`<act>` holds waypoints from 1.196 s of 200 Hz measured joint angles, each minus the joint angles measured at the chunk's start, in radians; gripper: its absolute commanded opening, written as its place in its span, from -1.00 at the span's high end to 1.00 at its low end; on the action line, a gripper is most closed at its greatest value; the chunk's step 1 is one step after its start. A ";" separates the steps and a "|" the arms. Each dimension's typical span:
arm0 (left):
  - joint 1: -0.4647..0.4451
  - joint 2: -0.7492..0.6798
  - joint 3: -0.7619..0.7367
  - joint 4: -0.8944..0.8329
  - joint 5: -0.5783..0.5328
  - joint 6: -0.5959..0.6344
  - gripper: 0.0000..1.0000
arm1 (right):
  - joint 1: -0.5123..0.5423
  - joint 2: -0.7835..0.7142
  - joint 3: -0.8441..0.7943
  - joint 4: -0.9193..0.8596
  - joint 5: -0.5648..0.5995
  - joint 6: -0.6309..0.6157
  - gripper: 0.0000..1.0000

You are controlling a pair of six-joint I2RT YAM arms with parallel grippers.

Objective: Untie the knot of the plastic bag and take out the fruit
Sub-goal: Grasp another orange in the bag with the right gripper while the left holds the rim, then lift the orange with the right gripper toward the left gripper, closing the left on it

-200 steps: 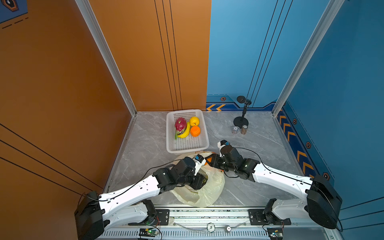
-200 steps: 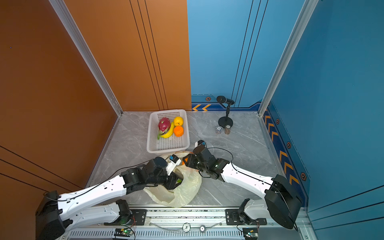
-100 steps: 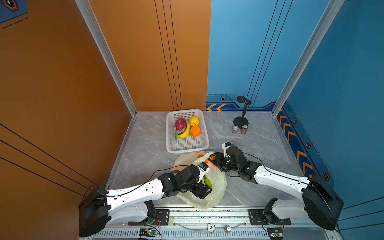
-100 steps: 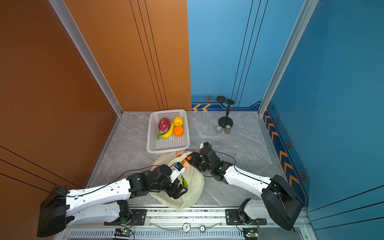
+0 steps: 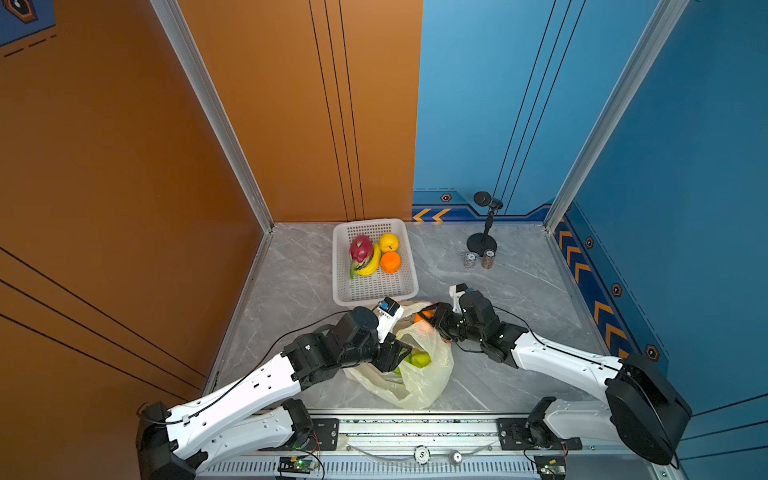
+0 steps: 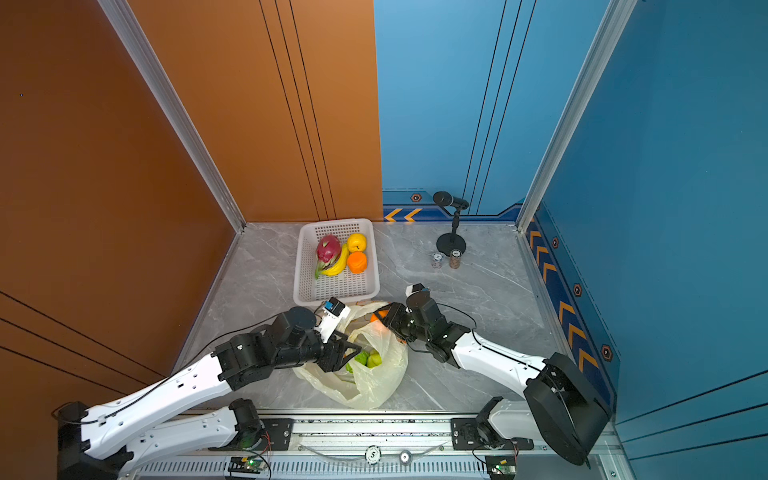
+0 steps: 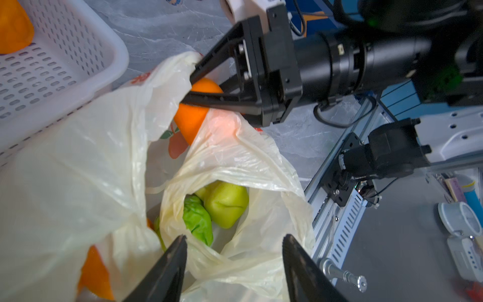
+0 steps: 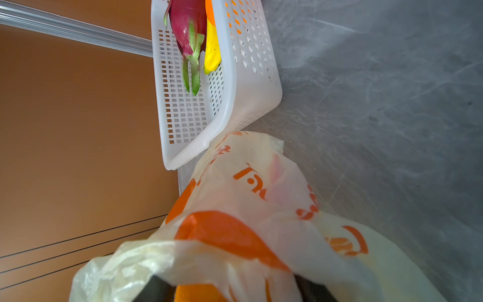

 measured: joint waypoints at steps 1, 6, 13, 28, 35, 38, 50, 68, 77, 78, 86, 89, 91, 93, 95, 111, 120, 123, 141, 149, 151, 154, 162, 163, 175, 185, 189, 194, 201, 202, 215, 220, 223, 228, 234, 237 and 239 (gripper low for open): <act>0.002 0.003 0.002 0.000 -0.003 -0.003 -0.05 | 0.000 0.000 0.000 0.000 -0.001 0.000 0.20; 0.008 0.010 0.010 0.000 -0.010 -0.003 -0.02 | 0.000 0.002 -0.001 0.004 -0.006 -0.001 0.20; 0.020 0.023 0.019 0.000 -0.022 -0.010 0.01 | 0.000 0.003 -0.003 0.008 -0.012 -0.002 0.20; 0.058 0.061 0.036 0.000 -0.042 -0.023 0.09 | 0.000 0.007 -0.003 0.020 -0.029 -0.003 0.20; 0.082 0.087 0.044 0.000 -0.049 -0.032 0.10 | 0.000 0.007 -0.003 0.024 -0.037 -0.003 0.20; 0.092 0.097 0.048 -0.001 -0.050 -0.033 0.11 | 0.000 0.007 -0.003 0.026 -0.040 -0.003 0.20; 0.130 0.145 0.058 0.004 -0.050 -0.036 0.12 | 0.000 0.007 -0.003 0.031 -0.050 -0.003 0.20; 0.161 0.201 0.059 0.021 -0.031 -0.018 0.12 | 0.000 0.007 -0.003 0.032 -0.063 -0.003 0.19; 0.162 0.219 0.058 0.034 -0.005 0.000 0.12 | 0.000 0.006 -0.003 0.032 -0.064 -0.005 0.19; 0.162 0.220 0.058 0.036 -0.003 0.001 0.11 | 0.000 0.006 -0.003 0.032 -0.064 -0.005 0.19; 0.162 0.229 0.053 0.060 0.026 0.017 0.11 | 0.000 0.006 -0.003 0.032 -0.064 -0.006 0.19; 0.162 0.232 0.051 0.070 0.035 0.022 0.10 | 0.000 0.006 -0.003 0.032 -0.064 -0.006 0.19; 0.162 0.233 0.049 0.079 0.042 0.026 0.10 | 0.000 0.006 -0.003 0.032 -0.064 -0.006 0.19; 0.162 0.234 0.047 0.087 0.049 0.028 0.10 | 0.000 0.006 -0.003 0.032 -0.064 -0.006 0.19; 0.162 0.235 0.045 0.097 0.058 0.033 0.09 | 0.000 0.006 -0.003 0.032 -0.064 -0.006 0.19; 0.162 0.241 0.023 0.168 0.117 0.053 0.05 | 0.000 0.006 -0.003 0.032 -0.065 -0.006 0.19; 0.162 0.247 0.014 0.206 0.151 0.060 0.00 | 0.000 0.006 -0.003 0.032 -0.068 -0.006 0.19; 0.162 0.250 0.010 0.220 0.164 0.067 -0.02 | 0.000 0.006 -0.003 0.032 -0.068 -0.006 0.19; 0.162 0.262 -0.005 0.277 0.218 0.076 -0.16 | 0.000 0.006 -0.003 0.032 -0.069 -0.006 0.19; 0.162 0.267 -0.012 0.296 0.233 0.082 -0.22 | 0.000 0.006 -0.003 0.032 -0.069 -0.006 0.18; 0.162 0.268 -0.014 0.301 0.237 0.082 -0.22 | 0.000 0.006 -0.003 0.032 -0.069 -0.006 0.19; 0.162 0.270 -0.017 0.307 0.241 0.082 -0.24 | 0.000 0.006 -0.003 0.032 -0.069 -0.006 0.19; 0.162 0.275 -0.023 0.317 0.248 0.089 -0.29 | 0.000 0.006 -0.003 0.032 -0.071 -0.006 0.18; 0.162 0.276 -0.023 0.318 0.248 0.089 -0.30 | 0.000 0.006 -0.003 0.033 -0.071 -0.006 0.18; 0.162 0.288 -0.026 0.328 0.254 0.094 -0.38 | 0.000 0.006 -0.003 0.034 -0.072 -0.005 0.19; 0.162 0.300 -0.026 0.341 0.256 0.094 -0.44 | 0.000 0.006 -0.003 0.037 -0.076 -0.004 0.19; 0.162 0.306 -0.026 0.347 0.258 0.096 -0.44 | 0.000 0.006 -0.003 0.038 -0.077 -0.002 0.19; 0.162 0.312 -0.026 0.351 0.259 0.094 -0.45 | 0.000 0.006 -0.003 0.039 -0.079 -0.002 0.18; 0.162 0.321 -0.026 0.356 0.262 0.094 -0.45 | 0.000 0.005 -0.003 0.039 -0.082 -0.002 0.19; 0.162 0.322 -0.026 0.356 0.262 0.095 -0.44 | 0.000 0.005 -0.003 0.038 -0.082 -0.002 0.19; 0.162 0.326 -0.027 0.357 0.262 0.094 -0.45 | 0.000 0.003 -0.003 0.038 -0.086 -0.002 0.19; 0.162 0.323 -0.030 0.358 0.262 0.094 -0.45 | 0.000 0.002 -0.003 0.037 -0.086 -0.002 0.19; 0.163 0.319 -0.031 0.358 0.262 0.094 -0.45 | 0.000 0.000 -0.003 0.037 -0.086 -0.002 0.19; 0.163 0.311 -0.036 0.357 0.262 0.094 -0.46 | 0.000 -0.002 -0.003 0.037 -0.086 -0.002 0.19; 0.163 0.299 -0.040 0.354 0.262 0.094 -0.48 | 0.000 -0.005 -0.003 0.037 -0.086 -0.002 0.19; 0.163 0.289 -0.043 0.353 0.261 0.094 -0.48 | 0.000 -0.005 -0.003 0.037 -0.085 -0.002 0.19; 0.164 0.283 -0.046 0.352 0.261 0.093 -0.49 | 0.000 -0.006 -0.003 0.037 -0.086 -0.002 0.18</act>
